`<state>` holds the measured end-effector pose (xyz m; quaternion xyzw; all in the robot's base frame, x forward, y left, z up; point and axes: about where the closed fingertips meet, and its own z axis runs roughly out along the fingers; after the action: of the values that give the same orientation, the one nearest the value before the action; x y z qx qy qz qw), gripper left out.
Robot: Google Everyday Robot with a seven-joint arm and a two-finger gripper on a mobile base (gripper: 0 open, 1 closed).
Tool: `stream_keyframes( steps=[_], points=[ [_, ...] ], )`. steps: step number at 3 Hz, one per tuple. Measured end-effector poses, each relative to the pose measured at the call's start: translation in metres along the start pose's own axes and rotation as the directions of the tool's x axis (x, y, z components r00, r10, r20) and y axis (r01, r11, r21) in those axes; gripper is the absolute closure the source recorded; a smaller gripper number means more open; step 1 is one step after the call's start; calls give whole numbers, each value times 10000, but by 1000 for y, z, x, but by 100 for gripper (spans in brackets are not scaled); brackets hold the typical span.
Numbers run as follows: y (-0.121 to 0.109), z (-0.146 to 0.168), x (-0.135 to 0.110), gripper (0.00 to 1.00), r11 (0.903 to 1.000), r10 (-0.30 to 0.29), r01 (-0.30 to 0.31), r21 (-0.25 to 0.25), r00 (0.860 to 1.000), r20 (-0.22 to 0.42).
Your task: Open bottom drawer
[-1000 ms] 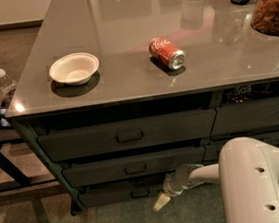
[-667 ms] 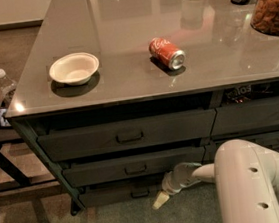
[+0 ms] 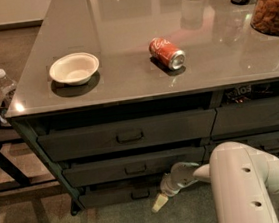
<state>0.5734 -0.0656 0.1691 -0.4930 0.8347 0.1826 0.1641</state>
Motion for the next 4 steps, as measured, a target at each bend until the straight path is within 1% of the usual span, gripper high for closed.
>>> stream_keyframes(
  steps=[1,2,3,4],
  points=[
    [1,-5,0,0,10000,74,-74,-18,10000,-20],
    [32,-26,19,0,9947,697,-709,-745,9974,-179],
    [32,-26,19,0,9947,697,-709,-748,9974,-180],
    [39,-21,26,0,9929,712,-735,-936,9971,-274]
  ],
)
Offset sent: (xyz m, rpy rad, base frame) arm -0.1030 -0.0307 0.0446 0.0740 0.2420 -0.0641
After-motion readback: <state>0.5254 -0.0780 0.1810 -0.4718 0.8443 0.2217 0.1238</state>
